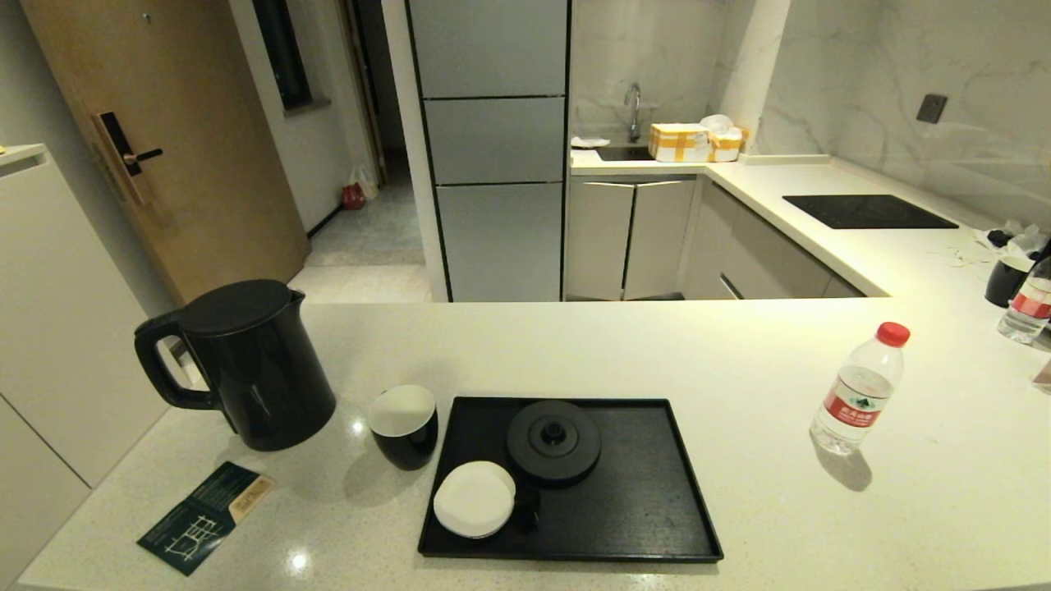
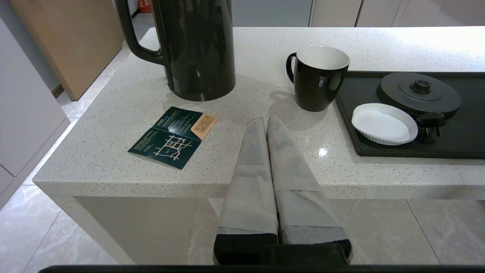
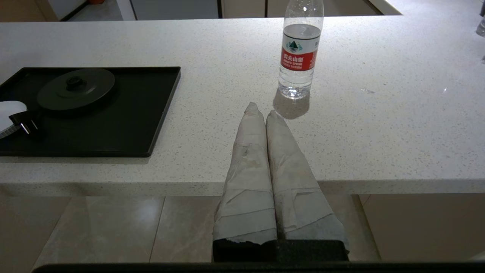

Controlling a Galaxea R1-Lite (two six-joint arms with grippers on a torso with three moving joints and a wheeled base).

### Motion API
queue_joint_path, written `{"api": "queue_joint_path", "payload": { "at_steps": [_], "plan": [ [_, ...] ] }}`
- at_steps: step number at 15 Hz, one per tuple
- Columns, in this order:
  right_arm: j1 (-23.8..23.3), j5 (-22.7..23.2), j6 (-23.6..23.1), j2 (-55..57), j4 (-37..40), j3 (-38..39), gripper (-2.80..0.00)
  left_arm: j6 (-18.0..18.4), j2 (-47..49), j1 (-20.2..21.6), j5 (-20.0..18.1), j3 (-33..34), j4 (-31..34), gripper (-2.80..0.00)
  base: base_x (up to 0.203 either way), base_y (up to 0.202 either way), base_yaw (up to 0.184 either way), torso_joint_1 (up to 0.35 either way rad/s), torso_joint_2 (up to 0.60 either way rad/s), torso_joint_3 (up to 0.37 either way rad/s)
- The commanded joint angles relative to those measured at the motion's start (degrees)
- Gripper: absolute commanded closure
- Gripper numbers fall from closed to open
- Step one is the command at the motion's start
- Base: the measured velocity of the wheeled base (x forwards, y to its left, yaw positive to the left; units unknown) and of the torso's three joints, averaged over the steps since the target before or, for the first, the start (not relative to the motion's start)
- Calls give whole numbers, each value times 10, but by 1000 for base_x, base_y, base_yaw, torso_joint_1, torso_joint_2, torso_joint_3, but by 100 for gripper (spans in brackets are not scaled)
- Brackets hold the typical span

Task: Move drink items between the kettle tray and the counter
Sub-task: Return the bottled water to its original position

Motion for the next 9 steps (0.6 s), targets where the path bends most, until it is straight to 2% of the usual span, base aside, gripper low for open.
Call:
{"api": "queue_joint_path", "payload": {
  "at_steps": [1, 6, 9],
  "plan": [
    [0, 0, -1, 1, 0, 0, 0, 0, 0, 0, 0, 0, 0, 0, 0, 0, 0, 0, 0, 0],
    [0, 3, -10, 1, -38, 12, 0, 0, 1, 0, 0, 0, 0, 0, 0, 0, 0, 0, 0, 0],
    [0, 2, -18, 4, -18, -6, 0, 0, 1, 0, 0, 0, 0, 0, 0, 0, 0, 0, 0, 0]
  ]
}}
